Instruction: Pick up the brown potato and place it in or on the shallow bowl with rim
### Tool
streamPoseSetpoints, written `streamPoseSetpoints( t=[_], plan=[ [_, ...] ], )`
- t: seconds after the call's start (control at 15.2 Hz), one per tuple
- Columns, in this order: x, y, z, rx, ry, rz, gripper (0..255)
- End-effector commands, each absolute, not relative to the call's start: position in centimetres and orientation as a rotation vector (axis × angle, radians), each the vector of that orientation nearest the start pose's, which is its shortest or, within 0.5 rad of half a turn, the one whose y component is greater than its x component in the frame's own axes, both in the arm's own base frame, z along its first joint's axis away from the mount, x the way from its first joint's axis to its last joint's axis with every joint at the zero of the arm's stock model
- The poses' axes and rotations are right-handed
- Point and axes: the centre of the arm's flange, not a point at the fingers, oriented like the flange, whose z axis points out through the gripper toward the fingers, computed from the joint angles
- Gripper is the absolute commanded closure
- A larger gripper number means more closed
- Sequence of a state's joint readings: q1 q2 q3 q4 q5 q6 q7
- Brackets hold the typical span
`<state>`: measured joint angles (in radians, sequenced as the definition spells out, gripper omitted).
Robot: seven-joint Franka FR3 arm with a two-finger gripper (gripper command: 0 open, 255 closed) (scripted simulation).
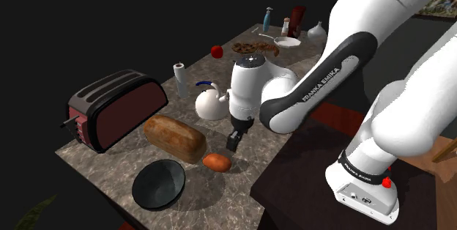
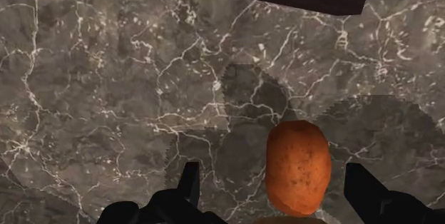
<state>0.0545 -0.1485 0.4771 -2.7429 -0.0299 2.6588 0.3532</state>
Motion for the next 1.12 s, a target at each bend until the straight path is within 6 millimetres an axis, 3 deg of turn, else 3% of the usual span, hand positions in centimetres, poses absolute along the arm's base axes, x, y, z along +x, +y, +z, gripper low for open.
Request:
streamPoseSetpoints(
  t=[0.0,0.33,0.86,1.06],
  plan=[
    [35.1,21.2,24.3,-3.172,-0.333,-0.151,0],
    [36.3,24.6,18.9,-3.169,-0.363,-0.207,0],
    [37.0,24.6,14.6,-3.169,-0.365,-0.21,0],
    [37.0,24.6,14.6,-3.169,-0.365,-0.21,0]
  ],
)
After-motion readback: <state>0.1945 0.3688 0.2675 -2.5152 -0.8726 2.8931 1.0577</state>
